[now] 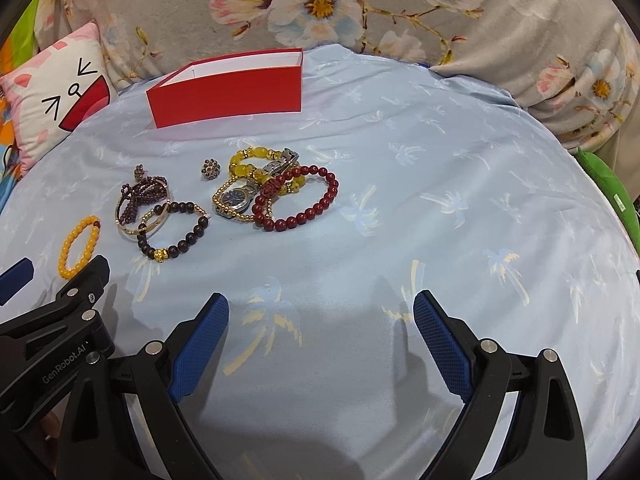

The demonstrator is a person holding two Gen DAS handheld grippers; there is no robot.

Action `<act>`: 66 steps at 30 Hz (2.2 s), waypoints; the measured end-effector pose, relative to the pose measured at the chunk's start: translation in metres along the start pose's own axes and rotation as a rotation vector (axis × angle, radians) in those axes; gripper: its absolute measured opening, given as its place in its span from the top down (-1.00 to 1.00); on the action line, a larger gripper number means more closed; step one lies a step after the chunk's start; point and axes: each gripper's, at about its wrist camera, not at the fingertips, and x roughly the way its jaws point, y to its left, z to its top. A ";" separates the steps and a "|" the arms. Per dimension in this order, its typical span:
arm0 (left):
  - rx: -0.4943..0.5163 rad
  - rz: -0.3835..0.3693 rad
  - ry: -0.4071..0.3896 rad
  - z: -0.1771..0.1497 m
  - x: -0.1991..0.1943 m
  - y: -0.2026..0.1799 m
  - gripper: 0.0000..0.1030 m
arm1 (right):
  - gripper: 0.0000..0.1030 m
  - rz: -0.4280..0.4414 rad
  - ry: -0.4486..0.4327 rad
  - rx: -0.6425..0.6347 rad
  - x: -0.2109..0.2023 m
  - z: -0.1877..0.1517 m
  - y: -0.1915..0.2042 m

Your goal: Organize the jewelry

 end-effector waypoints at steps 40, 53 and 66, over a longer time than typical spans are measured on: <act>-0.010 -0.004 0.004 0.000 0.001 0.003 -0.81 | -0.75 -0.003 -0.029 -0.018 -0.005 -0.001 0.003; -0.008 -0.002 0.003 0.000 0.001 0.003 -0.81 | -0.75 -0.002 -0.028 -0.016 -0.004 -0.001 0.003; -0.008 -0.003 0.004 0.000 0.001 0.002 -0.81 | -0.75 -0.001 -0.027 -0.016 -0.004 -0.001 0.002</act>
